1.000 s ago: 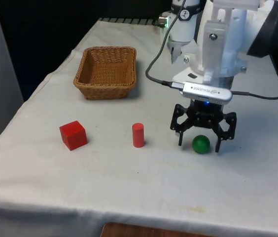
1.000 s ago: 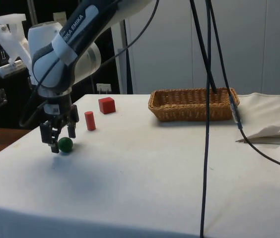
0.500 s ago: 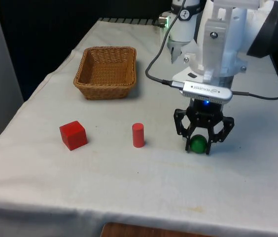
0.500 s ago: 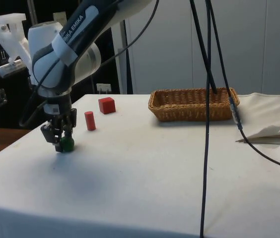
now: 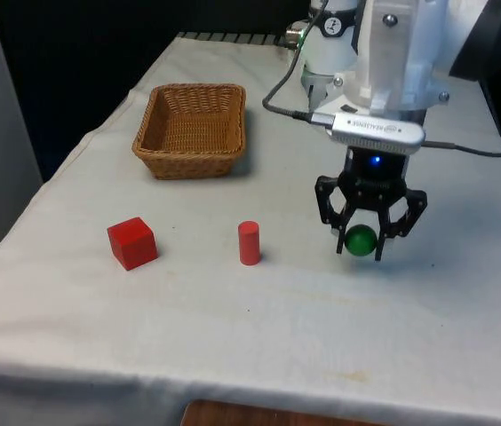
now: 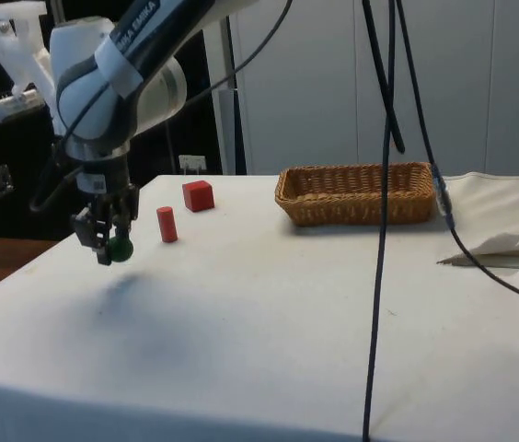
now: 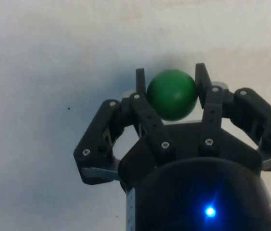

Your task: Pick up the object to the left of the cylinder and place it into the basket.

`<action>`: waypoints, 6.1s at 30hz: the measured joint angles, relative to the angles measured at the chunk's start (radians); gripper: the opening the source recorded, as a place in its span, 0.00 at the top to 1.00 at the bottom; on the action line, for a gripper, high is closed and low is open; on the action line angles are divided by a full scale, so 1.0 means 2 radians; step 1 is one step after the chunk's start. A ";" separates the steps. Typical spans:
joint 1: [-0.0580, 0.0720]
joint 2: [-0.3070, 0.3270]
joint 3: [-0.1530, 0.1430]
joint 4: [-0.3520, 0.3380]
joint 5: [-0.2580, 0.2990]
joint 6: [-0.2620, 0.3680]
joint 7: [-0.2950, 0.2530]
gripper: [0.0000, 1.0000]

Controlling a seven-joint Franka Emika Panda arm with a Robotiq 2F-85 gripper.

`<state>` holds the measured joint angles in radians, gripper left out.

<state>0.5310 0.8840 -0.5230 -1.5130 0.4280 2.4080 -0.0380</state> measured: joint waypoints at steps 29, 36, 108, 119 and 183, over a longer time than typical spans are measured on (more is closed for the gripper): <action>0.017 -0.111 -0.006 -0.108 -0.033 0.008 0.009 1.00; 0.017 -0.134 -0.008 -0.133 -0.040 0.008 0.007 1.00; 0.005 -0.319 -0.130 -0.390 -0.078 0.044 -0.150 1.00; 0.001 -0.325 -0.162 -0.409 -0.077 0.044 -0.190 1.00; -0.004 -0.251 -0.221 -0.451 0.079 0.073 -0.383 1.00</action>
<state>0.5230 0.3820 -0.9650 -2.4160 0.5860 2.5540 -0.8040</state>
